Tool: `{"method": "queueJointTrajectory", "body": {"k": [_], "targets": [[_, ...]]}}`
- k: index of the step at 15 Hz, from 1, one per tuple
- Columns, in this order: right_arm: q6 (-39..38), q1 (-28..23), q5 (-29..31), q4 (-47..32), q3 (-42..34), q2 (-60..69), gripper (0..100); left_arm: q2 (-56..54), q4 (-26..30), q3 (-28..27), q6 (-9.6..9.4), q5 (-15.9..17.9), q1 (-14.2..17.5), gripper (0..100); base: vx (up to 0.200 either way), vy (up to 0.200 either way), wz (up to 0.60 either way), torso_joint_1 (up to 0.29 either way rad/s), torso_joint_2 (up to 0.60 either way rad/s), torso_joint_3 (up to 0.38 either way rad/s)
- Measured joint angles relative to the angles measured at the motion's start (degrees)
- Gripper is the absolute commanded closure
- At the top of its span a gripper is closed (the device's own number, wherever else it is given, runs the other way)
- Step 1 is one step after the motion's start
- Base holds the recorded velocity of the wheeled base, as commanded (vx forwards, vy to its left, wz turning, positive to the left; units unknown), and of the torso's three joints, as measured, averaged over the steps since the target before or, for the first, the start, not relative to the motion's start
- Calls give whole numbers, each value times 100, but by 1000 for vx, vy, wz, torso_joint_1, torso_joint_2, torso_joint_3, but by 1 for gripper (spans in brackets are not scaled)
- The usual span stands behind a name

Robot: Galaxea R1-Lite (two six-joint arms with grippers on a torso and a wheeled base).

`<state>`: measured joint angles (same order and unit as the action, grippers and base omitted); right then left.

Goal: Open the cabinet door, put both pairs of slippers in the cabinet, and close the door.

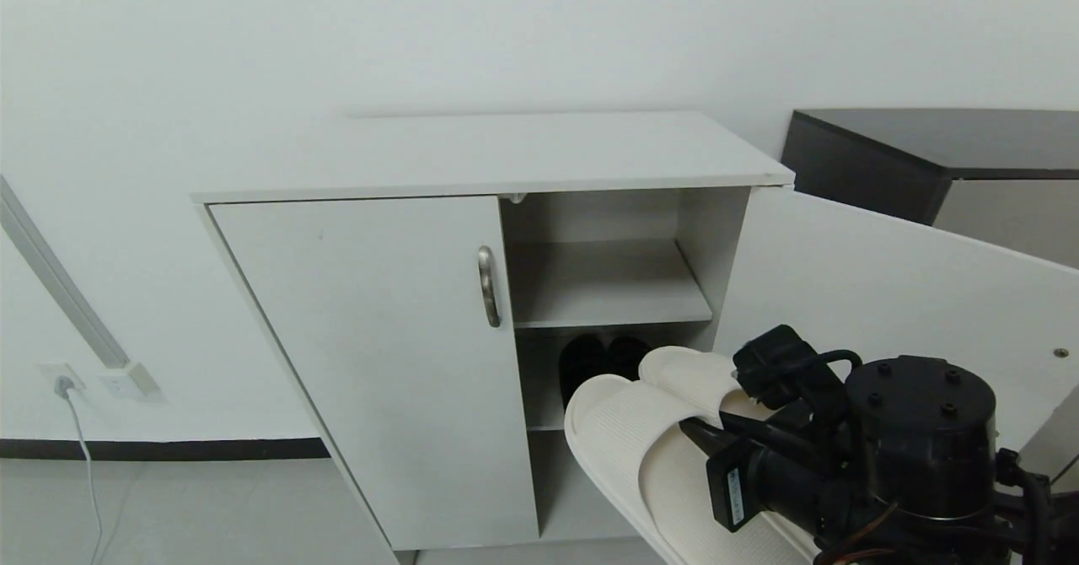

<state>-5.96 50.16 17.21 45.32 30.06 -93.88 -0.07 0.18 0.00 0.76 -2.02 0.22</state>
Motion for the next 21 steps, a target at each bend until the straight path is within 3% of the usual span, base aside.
{"method": "queueJointTrajectory", "body": {"k": [6,15,17,21], "targets": [[6,85,27,297,-5,-185,100,0,2,0,0,2,2,100,0,0,0,-48,437,383],[0,71,77,566,-20,-339,100,0,0,0,0,4,2,100,0,0,0,-2,59,46],[-85,96,375,596,254,-507,100,0,0,0,2,4,2,100,0,0,0,0,0,0],[-640,315,1746,154,1407,-1185,100,0,0,0,2,4,2,100,0,0,0,0,0,0]]}}
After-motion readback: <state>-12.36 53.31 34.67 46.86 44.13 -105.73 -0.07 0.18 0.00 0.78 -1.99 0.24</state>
